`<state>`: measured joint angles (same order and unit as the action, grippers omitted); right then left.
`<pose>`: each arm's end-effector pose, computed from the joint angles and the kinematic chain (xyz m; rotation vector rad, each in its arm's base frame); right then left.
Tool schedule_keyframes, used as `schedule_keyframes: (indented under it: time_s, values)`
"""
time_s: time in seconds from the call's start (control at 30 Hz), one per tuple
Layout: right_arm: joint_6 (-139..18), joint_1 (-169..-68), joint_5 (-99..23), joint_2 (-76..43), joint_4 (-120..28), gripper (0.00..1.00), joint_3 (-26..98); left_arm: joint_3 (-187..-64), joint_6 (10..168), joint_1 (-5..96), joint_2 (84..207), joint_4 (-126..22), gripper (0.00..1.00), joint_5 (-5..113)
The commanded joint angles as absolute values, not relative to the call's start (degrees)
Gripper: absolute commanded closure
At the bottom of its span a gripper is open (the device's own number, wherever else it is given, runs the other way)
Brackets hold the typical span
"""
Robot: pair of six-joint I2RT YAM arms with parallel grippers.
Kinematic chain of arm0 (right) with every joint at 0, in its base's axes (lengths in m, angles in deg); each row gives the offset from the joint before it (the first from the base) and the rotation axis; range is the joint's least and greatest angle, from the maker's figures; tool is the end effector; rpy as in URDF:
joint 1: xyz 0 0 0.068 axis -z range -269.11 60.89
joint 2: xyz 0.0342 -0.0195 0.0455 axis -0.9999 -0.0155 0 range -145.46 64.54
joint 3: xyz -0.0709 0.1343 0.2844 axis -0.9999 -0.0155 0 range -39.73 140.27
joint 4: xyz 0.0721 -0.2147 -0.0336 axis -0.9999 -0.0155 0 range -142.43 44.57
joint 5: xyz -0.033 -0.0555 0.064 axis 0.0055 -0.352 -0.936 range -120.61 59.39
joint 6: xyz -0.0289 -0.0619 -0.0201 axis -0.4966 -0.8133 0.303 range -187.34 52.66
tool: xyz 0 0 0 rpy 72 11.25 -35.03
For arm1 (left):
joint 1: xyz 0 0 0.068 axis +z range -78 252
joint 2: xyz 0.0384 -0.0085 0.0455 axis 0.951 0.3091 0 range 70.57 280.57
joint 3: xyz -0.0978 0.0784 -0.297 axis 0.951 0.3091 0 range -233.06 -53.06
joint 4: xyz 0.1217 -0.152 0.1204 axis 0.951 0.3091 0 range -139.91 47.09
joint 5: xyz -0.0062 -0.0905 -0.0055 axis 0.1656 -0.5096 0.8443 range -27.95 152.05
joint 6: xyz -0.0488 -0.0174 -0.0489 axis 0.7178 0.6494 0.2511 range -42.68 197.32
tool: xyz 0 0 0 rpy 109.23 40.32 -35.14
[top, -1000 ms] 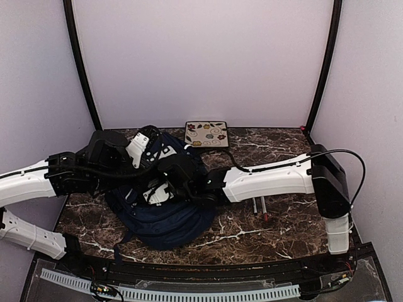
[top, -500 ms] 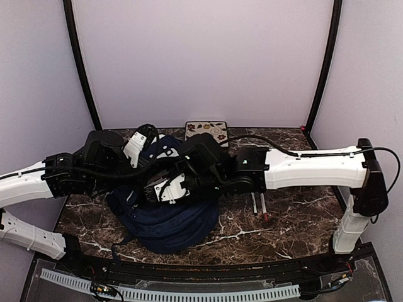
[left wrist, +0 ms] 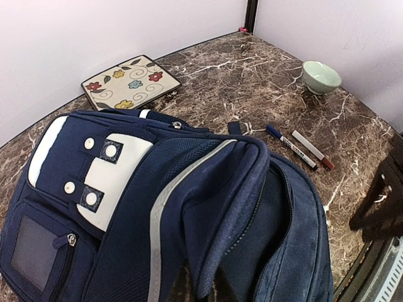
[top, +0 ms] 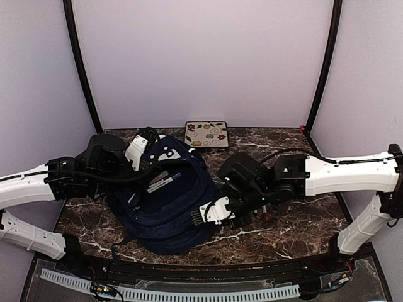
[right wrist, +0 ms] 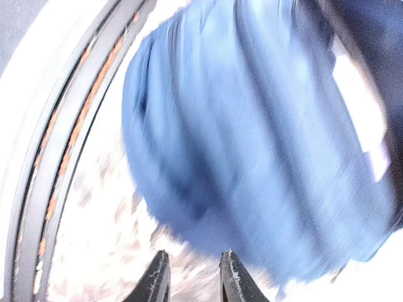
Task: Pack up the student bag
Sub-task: Pick up the pen from the center of the board.
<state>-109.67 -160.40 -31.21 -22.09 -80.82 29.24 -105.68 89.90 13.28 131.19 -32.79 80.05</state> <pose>0.0956 0.2840 0.3155 -2.1035 1.3710 0.2225 0.1189 -0.1608 0.3630 0.6013 1.9279 -0.4856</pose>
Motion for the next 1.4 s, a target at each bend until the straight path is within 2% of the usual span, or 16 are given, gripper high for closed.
schedule_keyframes:
  time_s: [0.0,0.23,0.43,0.87,0.97,1.2,1.37]
  values:
    - [-102.02,-151.44,-33.89,-17.07,-83.13,0.73,20.37,-105.47,90.52,13.02,128.53,-41.15,1.0,80.45]
    - [-92.56,-134.21,-25.16,-20.84,-85.78,0.73,18.09,-104.56,90.88,13.02,127.88,-40.92,1.0,81.17]
    - [-89.96,-124.3,-29.95,-28.77,-92.15,0.68,21.77,-104.56,91.14,13.02,127.8,-40.3,1.0,81.39]
    - [-87.13,-122.24,-35.74,-37.59,-96.8,0.61,29.65,-102.31,92.35,13.02,125.33,-40.66,1.0,81.24]
    - [-87.04,-122.19,-34.34,-38.55,-96.71,0.58,29.76,-102.19,92.37,13.02,125.41,-40.62,1.0,81.29]
    - [-86.85,-122.25,-32.7,-39.41,-96.17,0.43,28.18,-102.41,91.67,13.02,126.15,-40.77,1.0,81.61]
    - [-87.31,-122.2,-30.53,-39.86,-95.69,0.45,27.35,-102.44,91.44,13.02,126.8,-40.87,1.0,81.74]
